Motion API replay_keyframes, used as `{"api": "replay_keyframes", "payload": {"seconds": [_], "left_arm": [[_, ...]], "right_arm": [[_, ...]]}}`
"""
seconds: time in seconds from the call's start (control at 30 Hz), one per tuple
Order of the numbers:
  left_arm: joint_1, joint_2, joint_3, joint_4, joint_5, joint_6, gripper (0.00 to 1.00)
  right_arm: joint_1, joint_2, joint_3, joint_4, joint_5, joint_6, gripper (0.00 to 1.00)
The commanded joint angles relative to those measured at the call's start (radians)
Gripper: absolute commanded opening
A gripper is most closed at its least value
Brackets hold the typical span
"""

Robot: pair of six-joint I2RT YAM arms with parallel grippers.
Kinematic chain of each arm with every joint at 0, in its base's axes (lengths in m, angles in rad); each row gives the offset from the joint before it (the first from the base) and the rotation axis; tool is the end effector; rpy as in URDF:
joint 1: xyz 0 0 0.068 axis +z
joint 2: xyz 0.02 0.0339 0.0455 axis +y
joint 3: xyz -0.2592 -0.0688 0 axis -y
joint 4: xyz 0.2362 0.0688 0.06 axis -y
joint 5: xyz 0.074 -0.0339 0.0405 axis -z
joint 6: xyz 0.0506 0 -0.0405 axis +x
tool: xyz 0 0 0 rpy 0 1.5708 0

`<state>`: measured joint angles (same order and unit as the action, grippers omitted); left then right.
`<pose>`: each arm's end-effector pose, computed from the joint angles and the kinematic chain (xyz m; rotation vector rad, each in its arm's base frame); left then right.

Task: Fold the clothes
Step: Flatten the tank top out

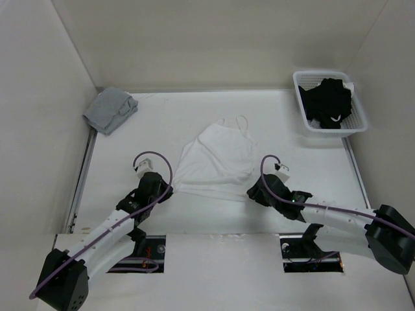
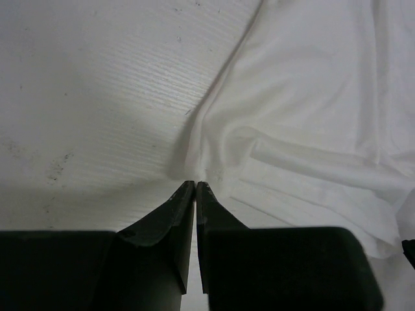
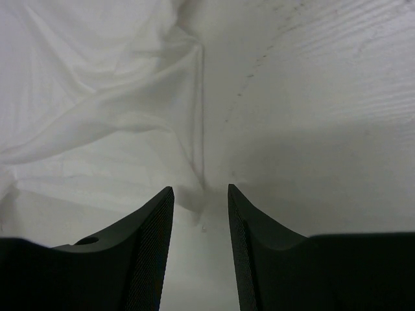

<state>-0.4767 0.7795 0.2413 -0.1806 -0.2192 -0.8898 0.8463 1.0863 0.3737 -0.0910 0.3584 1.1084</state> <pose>0.1490 -0.0646 0.1449 -0.5866 2.2371 -0.4646 0.1468 0.1391 0.1465 0.4818 2.3286 0.5533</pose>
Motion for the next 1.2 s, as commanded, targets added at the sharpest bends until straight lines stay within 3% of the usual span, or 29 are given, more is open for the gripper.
{"api": "replay_keyframes", "payload": {"seconds": [0.0,0.2,0.37,0.5,0.63,0.73,0.83,1.0,1.17], "left_arm": [[-0.006,-0.025,-0.011,0.061,0.021,0.0,0.06],[-0.004,-0.057,-0.019,0.061,0.024,0.002,0.06],[-0.001,-0.06,-0.02,0.061,0.024,0.002,0.06],[0.0,-0.06,-0.02,0.061,0.024,0.002,0.06],[0.002,-0.065,-0.016,0.059,0.024,0.0,0.06],[0.003,-0.086,0.013,0.052,0.024,0.003,0.05],[0.005,-0.144,0.105,0.026,0.021,0.04,0.03],[0.01,-0.261,0.392,-0.088,-0.037,0.109,0.03],[-0.012,-0.309,0.653,-0.122,-0.115,0.167,0.03]], "right_arm": [[0.0,-0.025,-0.012,-0.009,0.016,0.08,0.43],[-0.003,0.021,0.005,-0.003,-0.006,0.076,0.39],[-0.002,0.04,0.008,0.033,-0.024,0.073,0.28],[-0.002,0.046,0.014,0.045,-0.033,0.068,0.27],[-0.002,0.044,0.018,0.053,-0.029,0.057,0.09],[0.007,-0.011,0.028,0.044,-0.004,0.031,0.03],[0.049,-0.164,0.082,-0.057,0.065,-0.033,0.01],[0.136,-0.396,0.341,-0.416,0.25,-0.169,0.0],[0.302,-0.431,0.654,-0.663,0.483,-0.271,0.0]]}}
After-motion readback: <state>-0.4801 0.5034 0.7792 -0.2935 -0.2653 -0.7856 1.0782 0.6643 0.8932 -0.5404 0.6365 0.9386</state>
